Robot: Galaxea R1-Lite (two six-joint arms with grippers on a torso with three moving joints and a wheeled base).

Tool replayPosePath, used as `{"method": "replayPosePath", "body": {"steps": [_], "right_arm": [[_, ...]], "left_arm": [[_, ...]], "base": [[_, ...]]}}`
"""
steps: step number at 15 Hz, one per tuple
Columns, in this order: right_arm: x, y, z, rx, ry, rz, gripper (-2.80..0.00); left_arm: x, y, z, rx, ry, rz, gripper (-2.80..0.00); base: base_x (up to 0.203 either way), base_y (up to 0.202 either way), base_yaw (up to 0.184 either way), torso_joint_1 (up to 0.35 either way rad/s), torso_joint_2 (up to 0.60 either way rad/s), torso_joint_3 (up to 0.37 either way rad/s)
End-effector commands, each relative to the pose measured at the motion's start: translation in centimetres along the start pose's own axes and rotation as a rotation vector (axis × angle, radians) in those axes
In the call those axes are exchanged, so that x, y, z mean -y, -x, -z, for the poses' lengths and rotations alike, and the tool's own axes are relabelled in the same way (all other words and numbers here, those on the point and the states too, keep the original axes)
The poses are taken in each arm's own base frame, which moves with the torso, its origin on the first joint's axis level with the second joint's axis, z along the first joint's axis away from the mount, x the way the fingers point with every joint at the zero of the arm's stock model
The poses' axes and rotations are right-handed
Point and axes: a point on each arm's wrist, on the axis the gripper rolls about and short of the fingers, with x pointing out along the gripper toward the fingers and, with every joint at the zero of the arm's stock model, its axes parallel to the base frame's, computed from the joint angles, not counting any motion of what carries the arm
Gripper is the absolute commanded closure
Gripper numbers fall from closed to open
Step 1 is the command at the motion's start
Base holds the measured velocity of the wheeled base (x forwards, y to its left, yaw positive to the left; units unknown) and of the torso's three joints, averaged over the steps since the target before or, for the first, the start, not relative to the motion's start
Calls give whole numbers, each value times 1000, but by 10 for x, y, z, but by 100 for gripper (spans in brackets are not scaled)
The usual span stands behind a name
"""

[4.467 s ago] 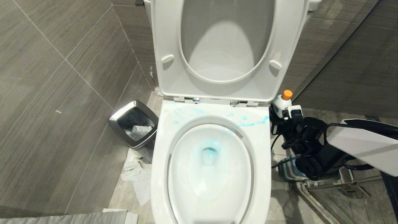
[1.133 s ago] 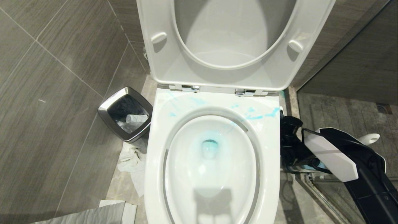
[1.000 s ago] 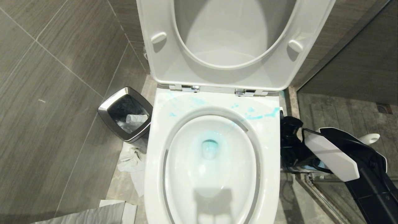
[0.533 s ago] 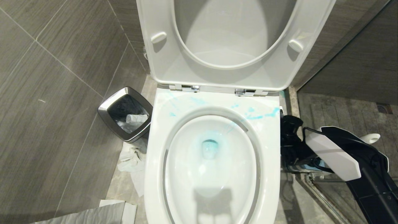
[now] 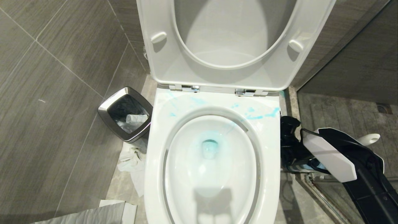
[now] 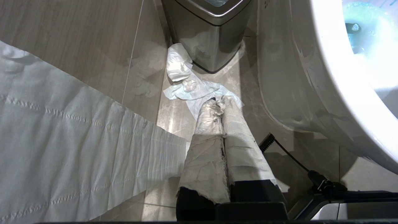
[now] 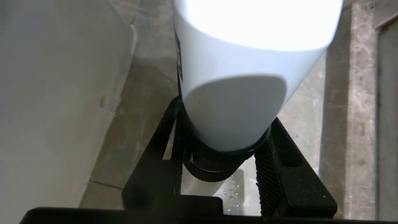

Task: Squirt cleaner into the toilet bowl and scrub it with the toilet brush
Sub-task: Place the cleaning agent on the floor

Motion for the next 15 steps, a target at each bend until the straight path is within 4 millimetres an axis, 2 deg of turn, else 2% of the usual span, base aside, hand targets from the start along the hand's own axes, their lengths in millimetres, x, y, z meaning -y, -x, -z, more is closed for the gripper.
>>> {"method": "replayPosePath", "body": {"steps": [1, 2, 7, 11, 13, 15], "right_arm": [[-1, 1, 3, -3, -1, -1, 0], [-2, 1, 1, 1, -4, -2, -280], [1, 8, -6, -15, -1, -1, -280], [5, 33, -9, -69, 10, -12, -280], [11, 56, -27, -93, 16, -18, -280], [20, 86, -59, -99, 17, -20, -280]], "left_arm": [[0, 0, 0, -2, 0, 0, 0], [0, 0, 0, -2, 0, 0, 0], [0, 0, 0, -2, 0, 0, 0], [0, 0, 0, -2, 0, 0, 0], [0, 0, 0, -2, 0, 0, 0], [0, 0, 0, -2, 0, 0, 0]], "base": [[0, 0, 0, 0, 0, 0], [0, 0, 0, 0, 0, 0], [0, 0, 0, 0, 0, 0], [0, 0, 0, 0, 0, 0], [0, 0, 0, 0, 0, 0], [0, 0, 0, 0, 0, 0]]}}
